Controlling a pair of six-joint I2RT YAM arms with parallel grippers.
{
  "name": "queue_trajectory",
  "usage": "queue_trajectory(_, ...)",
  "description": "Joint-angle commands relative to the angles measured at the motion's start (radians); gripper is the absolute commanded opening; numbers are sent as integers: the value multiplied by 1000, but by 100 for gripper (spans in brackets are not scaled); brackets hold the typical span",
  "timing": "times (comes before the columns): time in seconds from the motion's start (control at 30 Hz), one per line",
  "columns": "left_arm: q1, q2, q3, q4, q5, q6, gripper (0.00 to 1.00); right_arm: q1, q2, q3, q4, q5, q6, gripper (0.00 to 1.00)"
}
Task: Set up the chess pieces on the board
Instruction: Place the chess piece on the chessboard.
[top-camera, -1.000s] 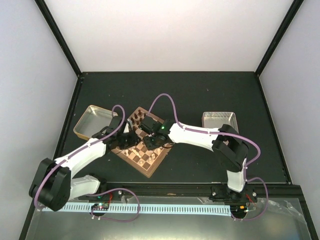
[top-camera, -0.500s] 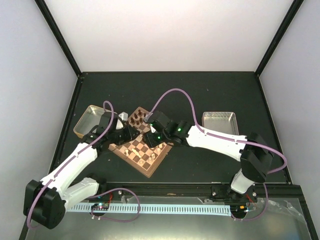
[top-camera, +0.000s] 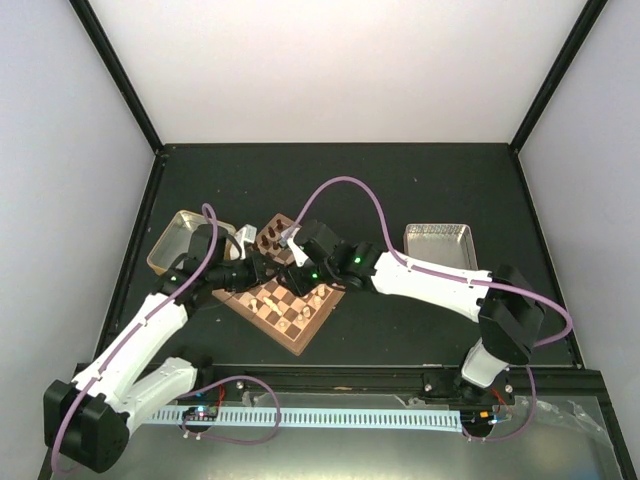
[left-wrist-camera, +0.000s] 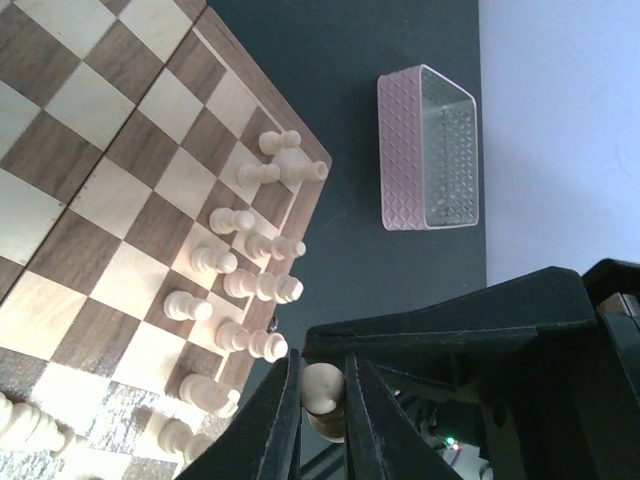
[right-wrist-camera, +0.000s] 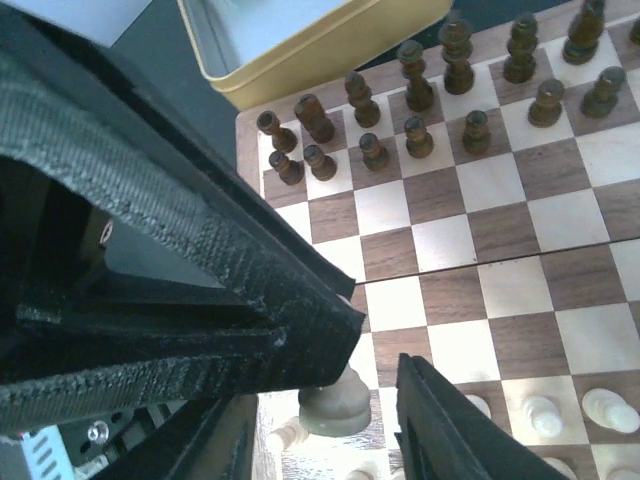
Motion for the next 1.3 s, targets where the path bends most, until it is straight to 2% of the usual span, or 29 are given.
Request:
queue_trajectory(0.0, 7, -21, 35, -31, 74, -15, 7, 3, 18, 32, 29, -5, -44, 34)
queue_trajectory(0.13, 8, -31, 33, -36, 95, -16, 7, 2, 10, 15, 45, -5, -76, 13)
queue_trajectory(0.23, 10, -42, 37, -46, 116, -4, 14, 2, -19, -24, 88, -8, -126, 6)
queue_trajectory(0.33, 19, -54, 44, -75, 138, 32, 28, 1, -64, -98, 155, -22, -211, 4)
queue_trajectory(0.43, 31, -64, 54, -106, 183, 79, 37, 0, -122, -167, 218, -37, -287, 3)
queue_trajectory(0.8, 43, 5, 95, -160, 396, 219, 41, 0, -230, -237, 277, -141, -435, 3)
queue_trajectory(0.97, 46, 13, 98, -143, 429, 211, 38, -2, -233, -233, 259, -163, -464, 3)
queue_trajectory(1.13, 49, 17, 77, -110, 453, 189, 21, -1, -234, -233, 256, -168, -474, 3)
queue_trajectory(1.27, 49, 23, 70, -109, 452, 193, 16, -1, -231, -235, 257, -176, -477, 3)
